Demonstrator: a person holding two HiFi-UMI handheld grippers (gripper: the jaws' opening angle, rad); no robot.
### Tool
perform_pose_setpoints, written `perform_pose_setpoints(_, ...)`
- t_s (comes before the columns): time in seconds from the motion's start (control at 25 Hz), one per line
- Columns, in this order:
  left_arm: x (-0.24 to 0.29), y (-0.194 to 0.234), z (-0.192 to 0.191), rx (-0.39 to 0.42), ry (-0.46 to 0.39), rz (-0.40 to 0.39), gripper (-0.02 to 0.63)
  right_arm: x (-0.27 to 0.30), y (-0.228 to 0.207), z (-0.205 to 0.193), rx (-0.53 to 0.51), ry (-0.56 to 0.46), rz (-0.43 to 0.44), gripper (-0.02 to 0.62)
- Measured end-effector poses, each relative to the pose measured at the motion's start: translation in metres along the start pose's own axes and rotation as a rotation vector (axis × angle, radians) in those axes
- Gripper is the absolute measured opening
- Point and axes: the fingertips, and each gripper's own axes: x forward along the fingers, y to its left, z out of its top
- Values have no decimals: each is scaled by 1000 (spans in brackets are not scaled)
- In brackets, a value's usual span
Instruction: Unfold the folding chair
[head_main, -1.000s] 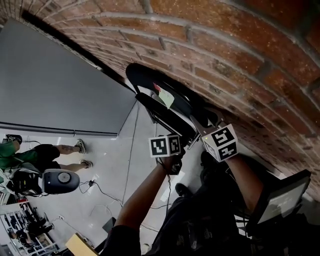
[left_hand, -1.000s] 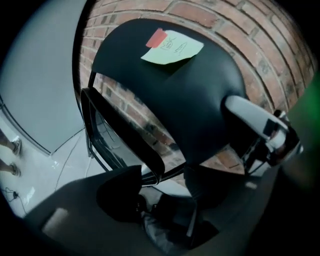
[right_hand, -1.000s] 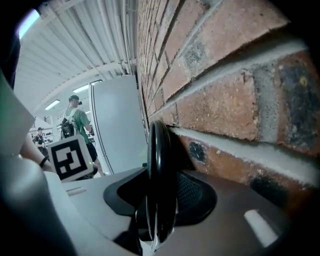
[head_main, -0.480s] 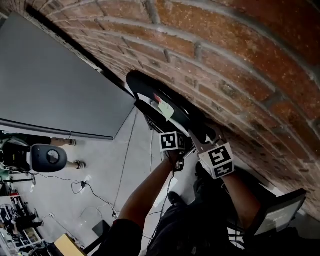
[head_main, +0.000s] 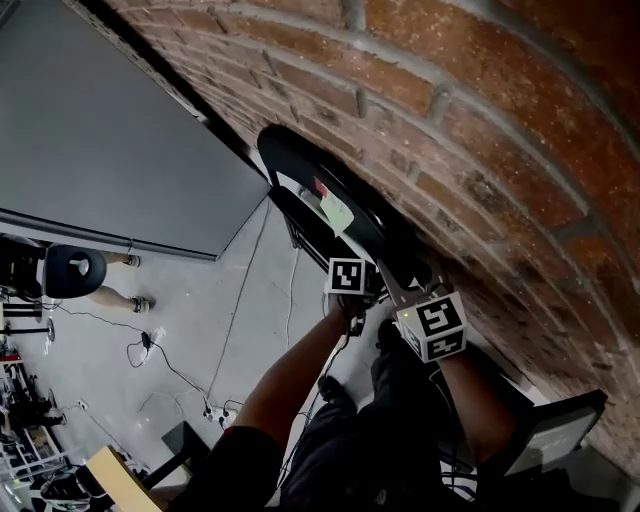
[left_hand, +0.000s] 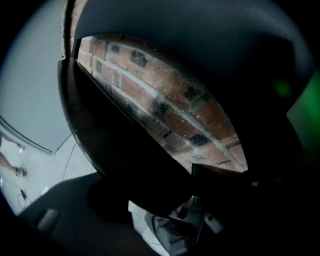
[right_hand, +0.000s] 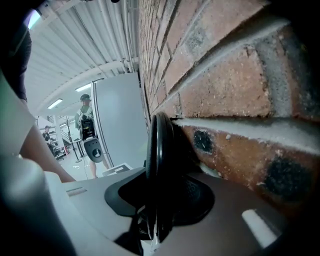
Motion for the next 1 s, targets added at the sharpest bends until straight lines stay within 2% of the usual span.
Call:
perform_pose_setpoints(0.28, 8, -14, -7, 37, -16, -31, 354, 2, 1, -2, 7, -2, -4, 126)
perform_pose_setpoints(0.6, 8, -14, -13, 5, -13, -27, 308, 13, 4, -10, -16, 19, -4, 103)
perform_pose_setpoints(1.0, 7, -17, -15, -23, -43, -50, 302, 13, 6, -13, -62, 4, -7, 103)
